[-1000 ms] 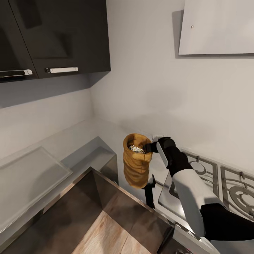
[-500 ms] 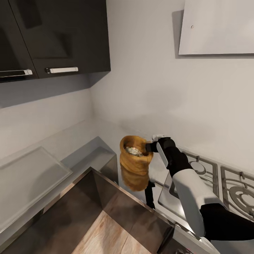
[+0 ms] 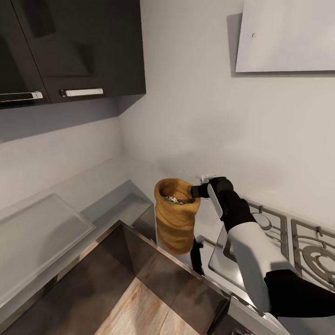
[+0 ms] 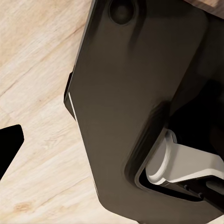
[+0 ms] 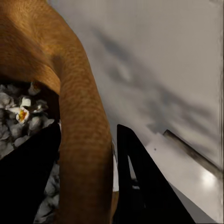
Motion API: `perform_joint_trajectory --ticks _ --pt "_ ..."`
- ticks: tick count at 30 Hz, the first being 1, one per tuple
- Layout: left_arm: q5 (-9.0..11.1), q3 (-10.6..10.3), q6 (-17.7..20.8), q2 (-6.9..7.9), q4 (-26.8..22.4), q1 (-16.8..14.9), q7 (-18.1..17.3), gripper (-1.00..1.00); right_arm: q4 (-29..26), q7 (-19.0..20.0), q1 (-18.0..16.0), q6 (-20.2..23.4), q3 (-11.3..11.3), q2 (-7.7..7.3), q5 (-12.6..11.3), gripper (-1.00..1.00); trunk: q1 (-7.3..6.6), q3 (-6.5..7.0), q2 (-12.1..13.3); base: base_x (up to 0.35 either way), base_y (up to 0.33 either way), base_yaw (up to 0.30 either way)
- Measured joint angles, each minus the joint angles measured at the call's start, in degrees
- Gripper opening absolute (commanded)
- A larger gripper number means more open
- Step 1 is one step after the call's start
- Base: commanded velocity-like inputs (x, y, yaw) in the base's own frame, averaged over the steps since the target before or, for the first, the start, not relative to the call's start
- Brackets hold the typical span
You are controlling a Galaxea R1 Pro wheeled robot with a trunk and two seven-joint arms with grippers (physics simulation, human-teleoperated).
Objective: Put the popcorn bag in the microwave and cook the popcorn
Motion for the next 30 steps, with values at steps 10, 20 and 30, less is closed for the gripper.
perform_joint_trajectory --ticks 10,20,30 --pt "0.0 0.0 -0.02 0.0 0.0 0.0 0.01 1.0 -7.74 -0.01 0.01 8.04 -0.5 0.05 0.03 -1.0 0.0 0.0 0.01 0.0 0.0 0.0" --pt "-0.44 -0.38 -0.03 -0.08 0.02 0.0 -0.01 1.0 -15.97 -0.09 0.01 8.04 -1.71 -0.03 0.2 -1.0 0.02 0.0 0.02 -0.053 0.003 0.0" --pt "-0.6 -0.13 0.2 -0.16 0.17 0.0 0.0 1.0 -16.47 -0.48 0.02 8.03 -1.84 -0.04 0.45 -1.0 0.04 0.0 0.02 -0.337 0.132 0.0"
